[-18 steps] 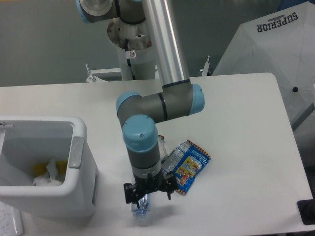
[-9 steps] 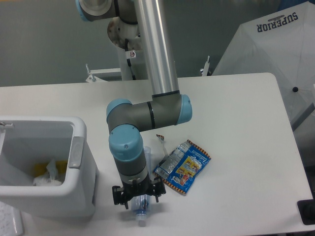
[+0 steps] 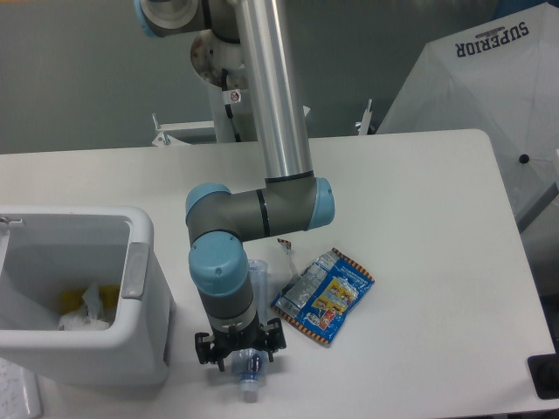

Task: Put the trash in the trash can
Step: 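Lower the gripper onto the bottle cap end and close on it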

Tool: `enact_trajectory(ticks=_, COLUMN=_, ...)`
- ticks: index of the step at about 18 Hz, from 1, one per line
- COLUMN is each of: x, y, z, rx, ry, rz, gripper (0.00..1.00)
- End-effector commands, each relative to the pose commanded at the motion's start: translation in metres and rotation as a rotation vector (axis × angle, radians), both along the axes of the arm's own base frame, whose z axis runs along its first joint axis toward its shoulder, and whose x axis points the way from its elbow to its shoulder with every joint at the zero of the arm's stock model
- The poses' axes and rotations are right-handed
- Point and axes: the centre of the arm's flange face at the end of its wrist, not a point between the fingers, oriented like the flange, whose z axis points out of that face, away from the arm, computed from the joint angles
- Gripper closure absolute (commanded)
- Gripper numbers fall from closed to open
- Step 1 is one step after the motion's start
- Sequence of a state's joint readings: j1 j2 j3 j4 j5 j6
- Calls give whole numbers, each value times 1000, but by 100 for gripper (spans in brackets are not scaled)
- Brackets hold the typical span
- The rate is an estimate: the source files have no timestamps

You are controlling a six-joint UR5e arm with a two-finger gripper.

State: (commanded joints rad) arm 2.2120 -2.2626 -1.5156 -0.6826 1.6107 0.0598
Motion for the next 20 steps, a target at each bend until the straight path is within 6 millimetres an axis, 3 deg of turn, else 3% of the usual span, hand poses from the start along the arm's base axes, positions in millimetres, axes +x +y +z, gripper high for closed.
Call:
enact_trajectory(ticks=6, x=-2, y=-1, z=1, rx=-6, ry=6, rz=-30, gripper=30)
enact_trajectory(ticks=14, x=-5, y=-3, z=2, rx=-7, ry=9, rz=-35, gripper=30)
enact_trajectory(ticks=17, x=-6, y=-6, z=0, rx=-11, ry=4, rz=-31, gripper=37)
enact_trajectory(ticks=20, x=-8, y=-7, z=4, rx=-9, ry=10, rz=-44, gripper=37)
